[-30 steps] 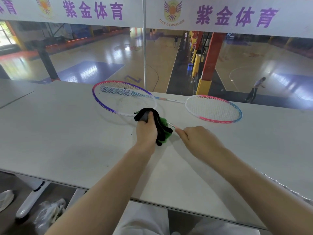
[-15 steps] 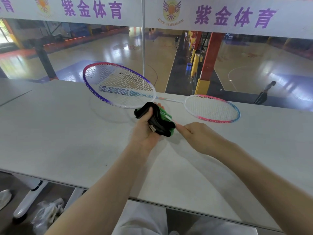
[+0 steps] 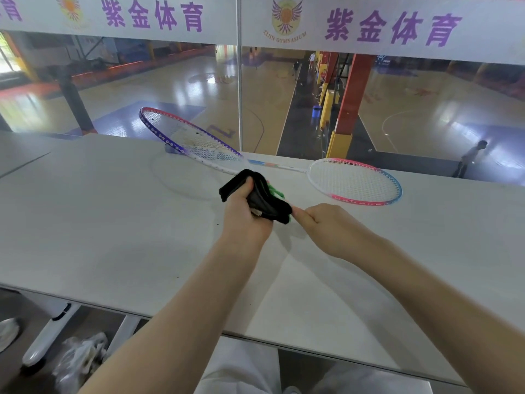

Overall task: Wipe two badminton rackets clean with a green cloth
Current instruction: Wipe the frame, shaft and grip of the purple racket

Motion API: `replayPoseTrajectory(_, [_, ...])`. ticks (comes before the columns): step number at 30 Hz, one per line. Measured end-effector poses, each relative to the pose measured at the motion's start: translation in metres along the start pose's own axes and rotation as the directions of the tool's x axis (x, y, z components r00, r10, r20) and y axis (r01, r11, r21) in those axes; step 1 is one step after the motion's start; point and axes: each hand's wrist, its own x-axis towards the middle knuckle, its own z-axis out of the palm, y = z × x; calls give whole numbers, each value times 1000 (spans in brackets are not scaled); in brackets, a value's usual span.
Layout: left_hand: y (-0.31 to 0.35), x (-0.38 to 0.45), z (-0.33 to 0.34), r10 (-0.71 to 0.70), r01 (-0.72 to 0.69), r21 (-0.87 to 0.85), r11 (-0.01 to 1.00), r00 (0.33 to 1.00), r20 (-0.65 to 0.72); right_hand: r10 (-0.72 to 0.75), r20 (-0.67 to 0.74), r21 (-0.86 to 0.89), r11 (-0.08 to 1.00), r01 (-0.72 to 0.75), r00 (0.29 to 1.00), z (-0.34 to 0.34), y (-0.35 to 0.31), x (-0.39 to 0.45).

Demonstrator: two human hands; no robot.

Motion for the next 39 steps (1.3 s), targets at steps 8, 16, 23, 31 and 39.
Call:
replayPoseTrajectory(8, [7, -3, 2, -34, 35, -28, 999, 999, 38, 23, 9, 44, 999, -24, 1000, -2, -1, 2])
replayPoseTrajectory(16, [6, -8, -4, -75, 78, -19, 997, 990, 123, 14, 8, 44, 999, -14, 1000, -5, -3, 0])
replayPoseTrajectory(23, [1, -4, -4, -20, 14, 43, 999, 992, 121, -11, -67, -63, 998, 7, 998, 4, -5, -3])
replayPoseTrajectory(31, [-8, 11, 1, 69, -67, 19, 998, 989, -133, -57, -139, -302, 953, 12, 989, 15, -29, -6])
replayPoseTrajectory(39, [20, 33, -10, 166, -145, 119, 982, 968, -186, -42, 223, 200, 980, -3, 974, 5, -22, -7])
